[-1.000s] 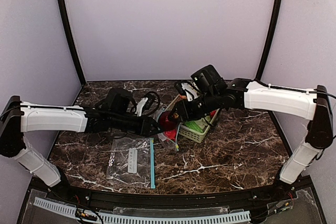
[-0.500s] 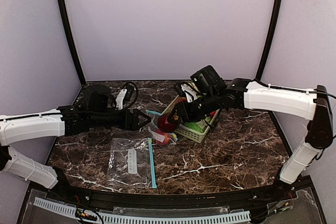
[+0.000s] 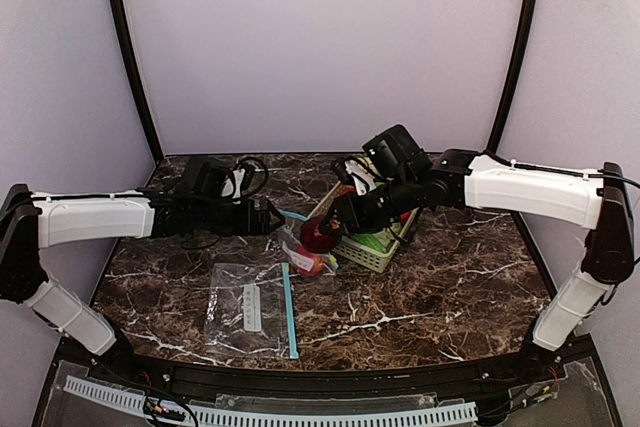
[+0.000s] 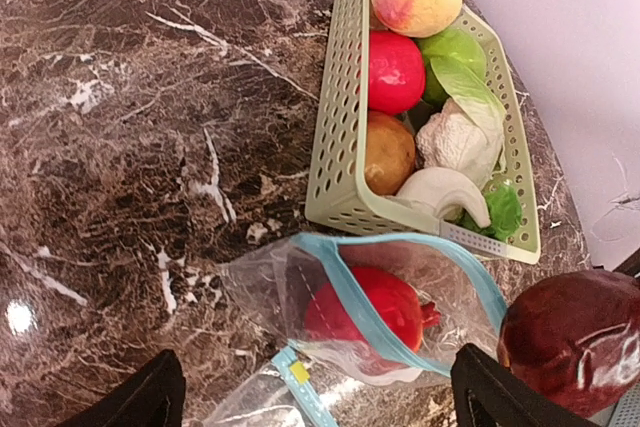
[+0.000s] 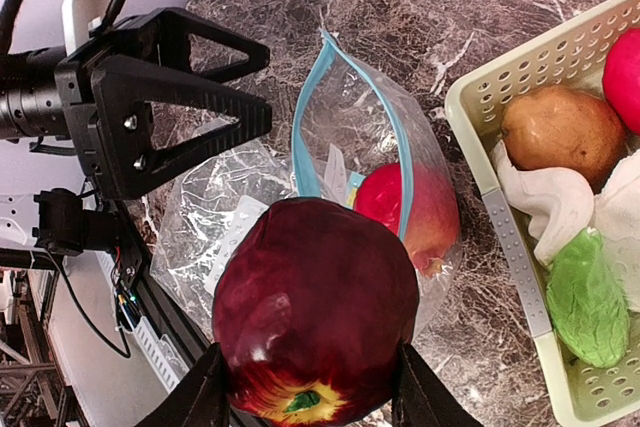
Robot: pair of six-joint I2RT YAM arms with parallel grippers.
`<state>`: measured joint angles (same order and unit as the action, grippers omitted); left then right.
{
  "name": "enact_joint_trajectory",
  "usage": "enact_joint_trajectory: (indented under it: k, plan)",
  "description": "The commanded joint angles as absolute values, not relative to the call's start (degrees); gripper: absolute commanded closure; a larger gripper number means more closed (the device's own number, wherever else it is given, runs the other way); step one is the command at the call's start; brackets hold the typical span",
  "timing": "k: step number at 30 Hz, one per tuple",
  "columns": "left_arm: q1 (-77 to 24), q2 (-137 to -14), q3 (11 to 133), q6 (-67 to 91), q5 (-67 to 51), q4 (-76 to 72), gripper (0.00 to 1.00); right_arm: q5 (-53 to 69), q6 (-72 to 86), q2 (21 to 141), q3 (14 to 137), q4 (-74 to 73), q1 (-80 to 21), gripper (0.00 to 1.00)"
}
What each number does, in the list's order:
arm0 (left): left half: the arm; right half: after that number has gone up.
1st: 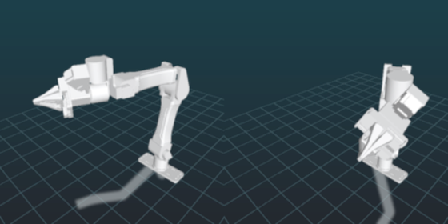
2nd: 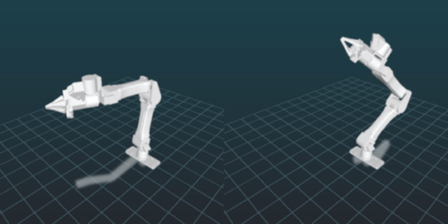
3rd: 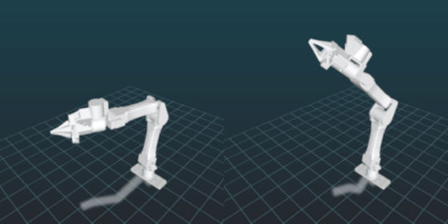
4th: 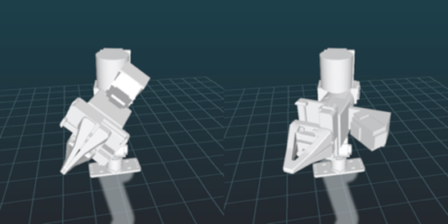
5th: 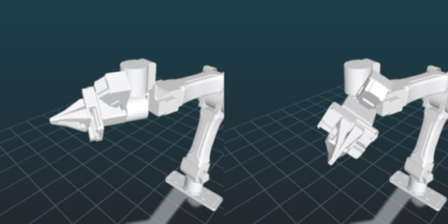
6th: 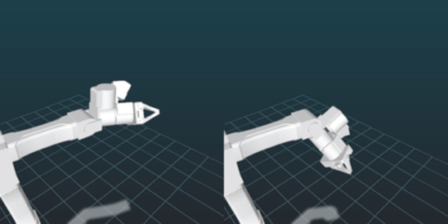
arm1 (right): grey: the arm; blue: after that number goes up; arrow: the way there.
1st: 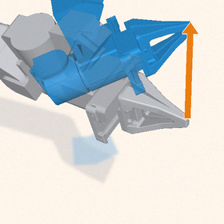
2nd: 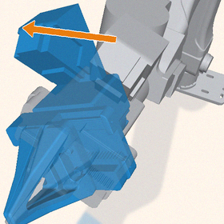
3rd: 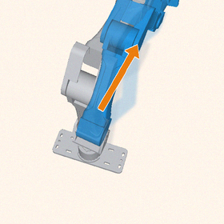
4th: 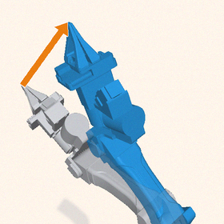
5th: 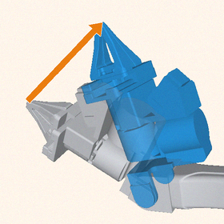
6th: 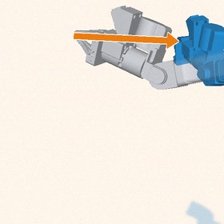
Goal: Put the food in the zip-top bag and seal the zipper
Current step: Adjust the zipper food storage bag at the center of the board.
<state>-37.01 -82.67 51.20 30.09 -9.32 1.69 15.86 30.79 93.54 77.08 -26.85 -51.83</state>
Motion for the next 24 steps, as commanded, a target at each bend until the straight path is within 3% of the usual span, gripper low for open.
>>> enact_joint_trajectory:
  k: [1,6,16,24]
  plan:
    - [-36.11,-84.61,54.63,28.38,-9.63,1.11,0.03,16.35,31.32,93.69,77.57,-25.83,-52.47,0.57]
    - [-35.01,-88.29,57.96,25.66,-11.53,0.81,0.02,16.44,31.45,93.6,77.34,-25.57,-52.47,0.57]
    - [-34.22,-93.79,62.8,19.21,-13.65,3.14,0.3,16.24,31.56,93.34,76.95,-25.12,-52.47,0.57]
    - [-33.96,-96.29,64.9,16.59,-14.49,4.25,0.44,16.59,31.56,93.6,77.08,-24.92,-52.47,0.57]
